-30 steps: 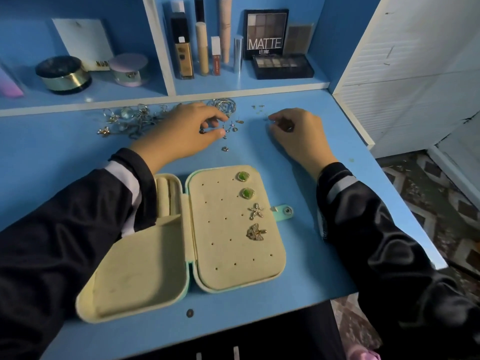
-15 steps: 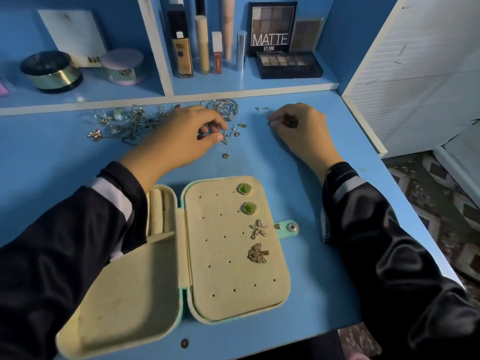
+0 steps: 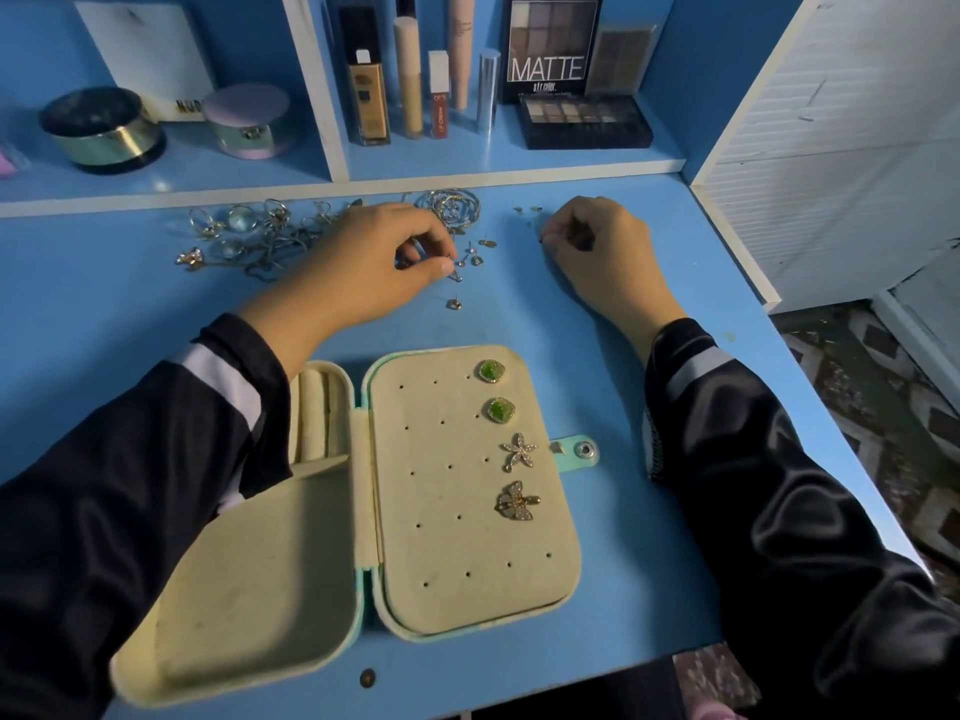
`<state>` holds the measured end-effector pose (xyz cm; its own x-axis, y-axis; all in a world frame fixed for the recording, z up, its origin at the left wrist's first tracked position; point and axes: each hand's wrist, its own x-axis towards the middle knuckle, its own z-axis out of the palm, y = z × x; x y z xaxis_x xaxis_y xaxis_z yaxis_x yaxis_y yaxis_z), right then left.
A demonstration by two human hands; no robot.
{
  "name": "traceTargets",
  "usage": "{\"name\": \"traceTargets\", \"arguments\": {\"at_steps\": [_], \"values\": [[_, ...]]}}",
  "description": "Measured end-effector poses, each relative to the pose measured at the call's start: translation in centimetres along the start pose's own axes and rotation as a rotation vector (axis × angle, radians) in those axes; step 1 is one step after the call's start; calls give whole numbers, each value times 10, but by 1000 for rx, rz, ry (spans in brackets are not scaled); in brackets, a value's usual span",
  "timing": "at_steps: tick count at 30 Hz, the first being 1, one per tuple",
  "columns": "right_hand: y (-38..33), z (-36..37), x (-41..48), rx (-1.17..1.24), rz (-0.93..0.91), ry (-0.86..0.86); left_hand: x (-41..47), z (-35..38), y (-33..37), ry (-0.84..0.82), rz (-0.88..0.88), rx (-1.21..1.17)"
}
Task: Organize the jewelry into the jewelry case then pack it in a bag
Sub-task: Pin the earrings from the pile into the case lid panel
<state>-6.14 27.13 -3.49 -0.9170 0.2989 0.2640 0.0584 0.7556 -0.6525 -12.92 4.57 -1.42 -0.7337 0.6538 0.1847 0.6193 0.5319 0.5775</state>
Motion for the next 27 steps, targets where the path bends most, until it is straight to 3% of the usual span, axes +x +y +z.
{"name": "traceTargets", "arguments": {"at_steps": [21,27], "values": [[3,-3,-2,24,7,-38,-5,0,-5,60,7,-73],[-4,-9,-10,199,12,33,-7,-1,-3,65,19,-91]]}}
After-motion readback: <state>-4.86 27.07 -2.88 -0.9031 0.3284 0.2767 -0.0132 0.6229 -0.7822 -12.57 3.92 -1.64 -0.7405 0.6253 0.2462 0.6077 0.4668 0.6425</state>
